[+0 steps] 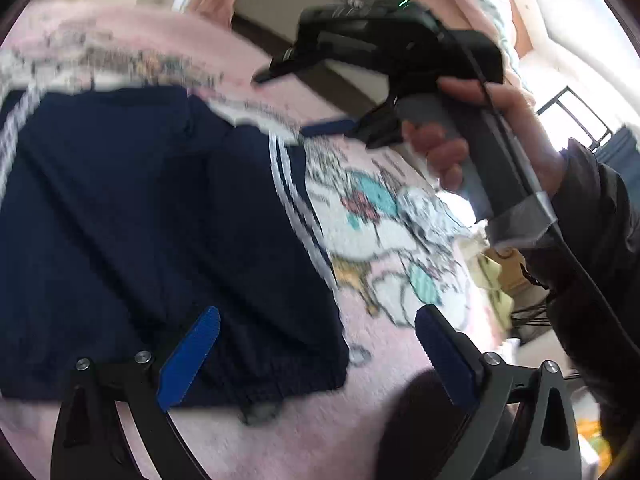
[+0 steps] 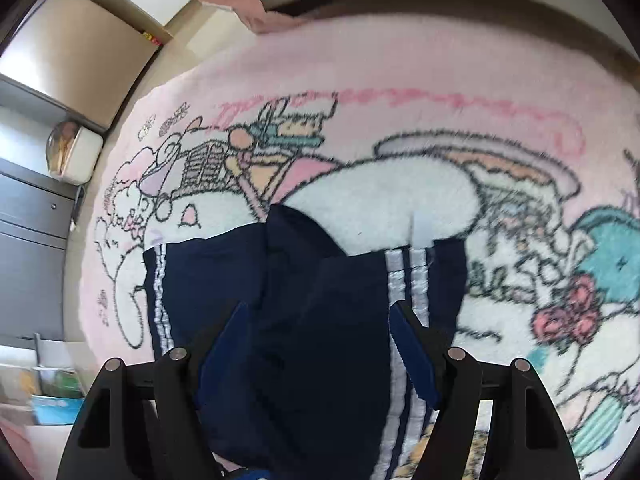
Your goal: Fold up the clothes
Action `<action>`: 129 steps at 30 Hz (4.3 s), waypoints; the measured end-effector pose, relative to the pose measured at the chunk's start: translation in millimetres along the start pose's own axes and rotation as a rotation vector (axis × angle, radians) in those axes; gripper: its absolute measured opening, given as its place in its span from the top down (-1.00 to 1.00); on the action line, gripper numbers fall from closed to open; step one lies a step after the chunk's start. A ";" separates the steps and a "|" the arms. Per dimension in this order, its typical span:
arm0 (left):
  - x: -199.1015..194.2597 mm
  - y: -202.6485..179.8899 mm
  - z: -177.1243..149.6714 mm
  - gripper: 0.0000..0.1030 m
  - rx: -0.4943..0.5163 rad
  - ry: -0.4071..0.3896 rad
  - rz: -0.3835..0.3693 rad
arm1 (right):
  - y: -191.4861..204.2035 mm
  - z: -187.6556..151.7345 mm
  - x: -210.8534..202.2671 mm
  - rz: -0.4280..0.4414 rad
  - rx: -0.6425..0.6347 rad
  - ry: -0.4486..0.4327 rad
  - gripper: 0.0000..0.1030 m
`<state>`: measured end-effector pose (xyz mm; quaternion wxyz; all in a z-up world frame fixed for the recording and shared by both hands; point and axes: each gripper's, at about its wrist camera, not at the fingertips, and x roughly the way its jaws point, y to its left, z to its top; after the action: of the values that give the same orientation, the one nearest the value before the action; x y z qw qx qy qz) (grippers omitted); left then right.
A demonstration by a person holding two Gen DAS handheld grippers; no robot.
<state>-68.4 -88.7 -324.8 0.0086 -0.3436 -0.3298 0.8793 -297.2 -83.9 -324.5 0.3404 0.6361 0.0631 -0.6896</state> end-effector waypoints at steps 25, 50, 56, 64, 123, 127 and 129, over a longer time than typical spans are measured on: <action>51.5 -97.0 -131.7 -0.91 1.490 -0.155 0.773 | -13.0 -23.0 4.9 -0.062 -0.062 0.070 -0.24; 71.5 -88.7 -112.0 0.01 1.490 -0.054 0.745 | -44.6 -51.9 6.5 0.002 0.028 0.085 -0.25; 78.8 -90.8 -123.3 0.48 1.506 -0.035 0.723 | -52.9 -49.7 6.5 -0.011 0.039 0.089 -0.25; 77.3 -103.3 -109.6 0.94 1.360 0.003 0.593 | -65.8 -43.0 4.2 -0.016 0.098 0.097 -0.25; 85.6 -93.3 -116.1 0.95 1.329 0.061 0.568 | -26.0 42.7 71.2 -0.412 0.146 0.265 0.87; 84.0 -92.9 -116.1 0.94 1.331 0.043 0.568 | -11.8 39.8 70.4 -0.447 0.058 0.236 0.90; 81.4 -93.8 -116.2 0.94 1.340 0.016 0.574 | -8.8 39.5 67.9 -0.457 0.030 0.219 0.91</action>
<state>-79.5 71.1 -382.0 -0.0113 -0.3440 0.3824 0.8575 -332.2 -124.2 -382.8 0.1573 0.6812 0.2317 -0.6764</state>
